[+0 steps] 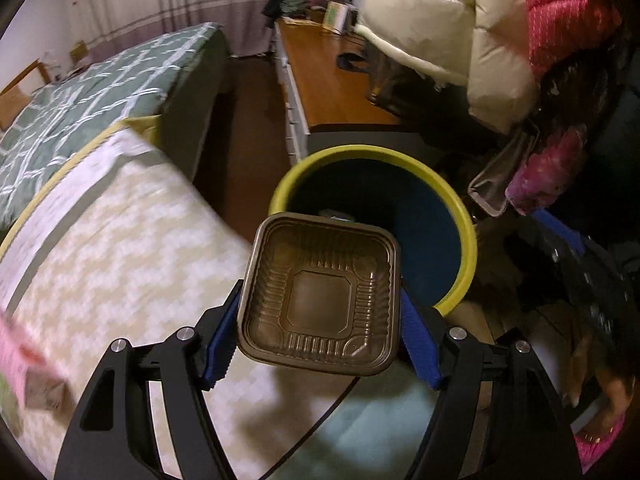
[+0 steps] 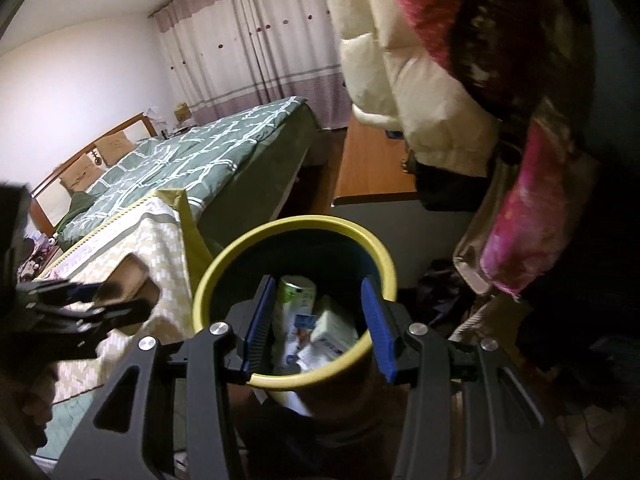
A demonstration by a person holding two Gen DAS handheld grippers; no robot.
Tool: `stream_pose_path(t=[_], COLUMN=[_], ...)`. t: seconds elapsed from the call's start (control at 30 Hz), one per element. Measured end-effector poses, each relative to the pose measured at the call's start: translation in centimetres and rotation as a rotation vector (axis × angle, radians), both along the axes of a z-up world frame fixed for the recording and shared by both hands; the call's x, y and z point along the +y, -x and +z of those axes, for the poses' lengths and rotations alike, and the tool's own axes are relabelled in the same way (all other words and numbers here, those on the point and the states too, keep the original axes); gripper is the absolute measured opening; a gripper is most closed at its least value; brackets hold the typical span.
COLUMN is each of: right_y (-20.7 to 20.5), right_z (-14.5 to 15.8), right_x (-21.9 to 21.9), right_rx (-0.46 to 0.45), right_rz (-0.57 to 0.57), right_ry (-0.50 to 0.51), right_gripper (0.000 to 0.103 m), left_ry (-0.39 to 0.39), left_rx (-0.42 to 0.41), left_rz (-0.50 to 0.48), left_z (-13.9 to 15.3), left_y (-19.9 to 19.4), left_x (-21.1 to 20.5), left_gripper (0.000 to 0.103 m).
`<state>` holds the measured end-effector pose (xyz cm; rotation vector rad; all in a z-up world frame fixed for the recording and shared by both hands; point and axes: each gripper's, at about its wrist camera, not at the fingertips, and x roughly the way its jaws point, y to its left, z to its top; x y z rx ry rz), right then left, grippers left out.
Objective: Collect trash
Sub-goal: 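Carry the foil tray over the yellow bin and open the left gripper, then move the right gripper to the green plastic bag and grasp it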
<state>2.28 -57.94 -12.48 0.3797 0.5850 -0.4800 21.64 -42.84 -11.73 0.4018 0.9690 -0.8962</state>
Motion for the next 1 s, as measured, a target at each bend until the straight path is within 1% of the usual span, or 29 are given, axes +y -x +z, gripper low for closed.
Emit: stream_pose_path(t=[0.13, 0.27, 0.3, 0.33, 0.37, 0.4, 0.5, 0.6, 0.67, 0.77, 0.83, 0.87, 0.97, 1.0], right_y=[0.6, 1.1, 1.2, 1.2, 1.2, 1.3, 1.0, 0.5, 0.0, -0.9, -1.7, -2.1, -3.4, -3.9], right_z=[-0.6, -1.3, -1.5, -1.7, -1.8, -2.0, -2.3, -2.1, -1.9, -1.6, -1.4, -1.3, -0.9, -0.7], right_x=[-1.2, -2.3, -2.6, -2.8, -3.0, -3.1, -3.1, -2.6, -1.8, -0.3, 0.9, 1.5, 3.8, 4.7], right_rx=[0.000, 0.002, 0.003, 0.005, 0.007, 0.008, 0.016, 0.017, 0.016, 0.015, 0.016, 0.017, 0.018, 0.019], right_rz=[-0.015, -0.031, -0.036, -0.041, -0.045, -0.048, -0.044, -0.030, -0.011, 0.028, 0.060, 0.073, 0.133, 0.155], right_ry=[-0.013, -0.031, -0.036, -0.039, -0.042, -0.045, -0.049, -0.047, -0.044, -0.044, -0.042, -0.038, -0.033, -0.030], right_gripper=[0.043, 0.043, 0.044, 0.044, 0.045, 0.045, 0.045, 0.045, 0.045, 0.046, 0.046, 0.046, 0.046, 0.046], left_ry=[-0.032, -0.056, -0.060, -0.062, -0.062, -0.058, -0.029, 0.013, 0.037, 0.089, 0.128, 0.149, 0.193, 0.205], left_rx=[0.002, 0.015, 0.017, 0.020, 0.020, 0.015, 0.029, 0.019, -0.005, -0.056, -0.088, -0.112, -0.158, -0.177], left_rz=[-0.030, -0.041, -0.042, -0.043, -0.036, -0.027, -0.001, 0.037, 0.064, 0.116, 0.168, 0.208, 0.305, 0.353], left_z=[-1.2, -2.4, -2.7, -2.9, -3.1, -3.3, -3.0, -1.7, -0.6, 1.7, 3.3, 4.3, 6.1, 6.6], left_y=[-0.1, -0.4, -0.6, -0.7, -0.9, -1.0, -1.3, -1.0, -0.5, 0.6, 1.2, 1.6, 2.2, 2.4], left_x=[-4.1, -6.7, -7.3, -7.6, -8.0, -8.1, -7.5, -4.7, -2.2, 2.8, 6.5, 9.0, 14.6, 17.1], left_gripper=[0.071, 0.072, 0.074, 0.080, 0.092, 0.095, 0.095, 0.095, 0.095, 0.095, 0.096, 0.097, 0.098, 0.098])
